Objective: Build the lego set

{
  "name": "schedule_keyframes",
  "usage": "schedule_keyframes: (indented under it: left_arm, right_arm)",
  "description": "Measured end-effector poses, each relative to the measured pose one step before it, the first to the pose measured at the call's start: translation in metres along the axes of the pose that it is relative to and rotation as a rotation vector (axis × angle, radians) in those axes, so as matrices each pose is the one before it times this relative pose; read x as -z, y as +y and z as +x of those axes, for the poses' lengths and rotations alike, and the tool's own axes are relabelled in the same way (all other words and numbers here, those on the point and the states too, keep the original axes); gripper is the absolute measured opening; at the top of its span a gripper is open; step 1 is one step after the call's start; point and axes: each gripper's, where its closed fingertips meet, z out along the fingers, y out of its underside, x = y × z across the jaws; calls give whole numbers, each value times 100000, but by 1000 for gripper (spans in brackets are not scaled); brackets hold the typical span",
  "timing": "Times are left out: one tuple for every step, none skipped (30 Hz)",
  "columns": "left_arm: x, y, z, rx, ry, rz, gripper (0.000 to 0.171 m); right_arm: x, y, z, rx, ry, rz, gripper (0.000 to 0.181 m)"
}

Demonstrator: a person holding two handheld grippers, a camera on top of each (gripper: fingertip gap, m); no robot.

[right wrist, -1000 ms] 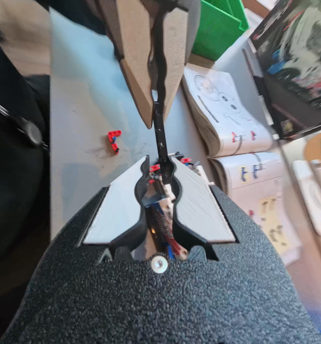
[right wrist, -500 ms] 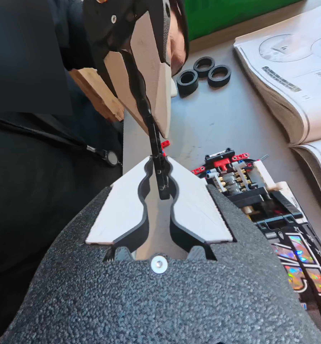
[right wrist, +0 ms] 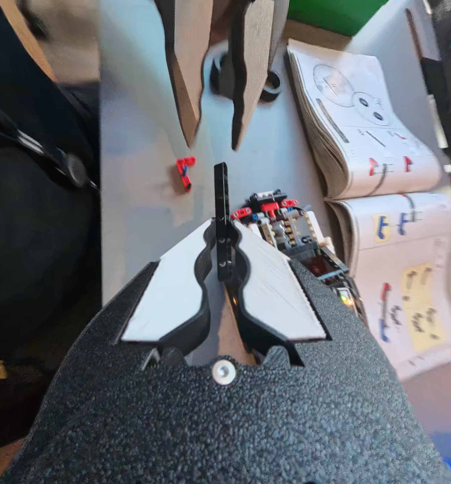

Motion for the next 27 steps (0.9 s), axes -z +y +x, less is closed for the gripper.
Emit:
schedule_keyframes:
  left_arm:
    - [142, 1220, 195, 7780, 2137, -5058, 44]
    - [120, 778, 465, 5362, 3121, -1668, 45]
    - [51, 365, 586, 2659, 3261, 983, 44]
    - [-112, 223, 342, 1349, 1641, 1168, 42]
    - [-323, 338, -148, 397, -926, -898, 39]
    - [-487, 540, -558, -126, -3022, -3281, 40]
    - [-576, 580, -314, -803, -1618, -4379, 41]
    - [-564, 364, 20, -1117, -19, -3485, 40]
    - [-474, 102, 99, -1693, 104, -1943, 38]
    - [-397, 31, 90, -2329, -299, -1389, 34]
    - [-374, 156, 50, -2526, -365, -2188, 31]
    - [-341, 261, -38, -2480, -769, -2971, 28]
    - [-192, -63, -115, -2452, -1155, -797, 21]
    - [-155, -79, -30, -2335, -259, -640, 18]
    - [-122, -48, 39, -1987, 538, -931, 14]
    - [-97, -49, -40, -1376, 498, -675, 10]
    - [-73, -69, -18, -648, 1285, -486, 7]
    - [-44, -55, 77, -204, 2333, -222, 7]
    - [9, -47, 83, 196, 2462, 1, 9]
    - [95, -112, 55, 672, 2034, 407, 18]
    - [291, -245, -25, 706, 1339, 1209, 26]
    - [582, -453, -70, 570, 1137, 2232, 27]
    - [856, -671, -372, 861, -281, 2538, 28]
    - [1055, -813, -783, 1050, -2035, 1987, 29]
    - [1165, -1045, -1226, 1169, -3911, 2009, 31]
    - [1140, -1298, -1664, 1038, -5576, 2379, 31]
    - [926, -1535, -2229, 1153, -8022, 3157, 29]
  right_arm:
    - [-116, 675, -78, 5453, 4425, -3408, 10]
    - [-153, 505, -180, 4626, 3526, -2159, 10]
    - [-175, 307, -236, 3671, 2826, -679, 10]
    - [-225, 152, -383, 2497, 1189, 416, 10]
    - [-241, 75, -378, 1386, 316, 870, 10]
    - [-235, 105, -197, 693, 616, 847, 10]
    - [-216, 212, -49, 501, 841, 260, 10]
    - [-136, 333, 60, 666, 914, -495, 10]
    - [-40, 327, 105, 622, 1033, -381, 10]
    - [85, 231, 46, 55, 569, 302, 10]
    - [191, 123, -35, -442, 119, 1129, 10]
    - [281, 50, -70, -583, 77, 1871, 10]
    - [309, 68, -96, -771, 29, 1999, 10]
    - [297, 152, -127, -1113, -229, 1665, 11]
    - [253, 257, -88, -1257, 7, 1333, 10]
    - [229, 320, 8, -1286, 464, 1178, 10]
    - [216, 373, 21, -1574, 229, 1166, 10]
    - [217, 380, 28, -1978, -227, 1161, 10]
    - [269, 340, 109, -2151, -143, 1519, 10]
    - [337, 277, 220, -2278, 182, 1817, 10]
    - [397, 282, 316, -2450, 275, 1775, 10]
    - [416, 252, 366, -2599, 200, 1715, 10]
    - [399, 244, 430, -2630, 236, 1616, 10]
    - [384, 242, 500, -2178, 664, 1353, 10]
    - [354, 210, 531, -1531, 812, 1200, 10]
    - [305, 167, 540, -1107, 925, 985, 10]
    - [260, 73, 515, -898, 802, 1206, 10]
